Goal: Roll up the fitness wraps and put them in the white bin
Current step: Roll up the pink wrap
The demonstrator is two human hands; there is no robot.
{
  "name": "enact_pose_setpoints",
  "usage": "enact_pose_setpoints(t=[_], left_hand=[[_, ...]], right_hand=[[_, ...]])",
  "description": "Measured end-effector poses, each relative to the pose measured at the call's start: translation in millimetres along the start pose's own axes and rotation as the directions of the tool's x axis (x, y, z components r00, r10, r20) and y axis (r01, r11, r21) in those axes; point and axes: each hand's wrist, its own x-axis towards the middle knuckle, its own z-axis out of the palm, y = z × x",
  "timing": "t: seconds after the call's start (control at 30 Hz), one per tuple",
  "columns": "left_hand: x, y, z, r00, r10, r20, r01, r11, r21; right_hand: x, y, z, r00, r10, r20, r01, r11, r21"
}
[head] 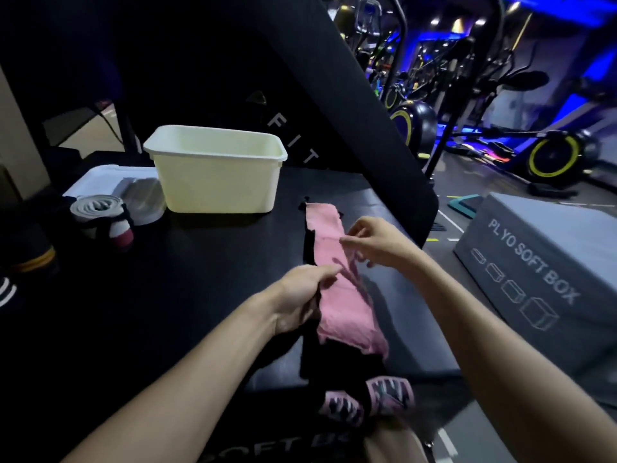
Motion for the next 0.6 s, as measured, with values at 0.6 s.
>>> enact_pose_setpoints(t=[0.6], left_hand=[[-123.3, -36.1, -30.4, 0.886, 0.284, 0.367, -0.441, 0.267, 0.857]], right_hand=[[-207.7, 16.7, 18.9, 0.993, -0.085, 0.085, 0.074, 0.988, 0.132]])
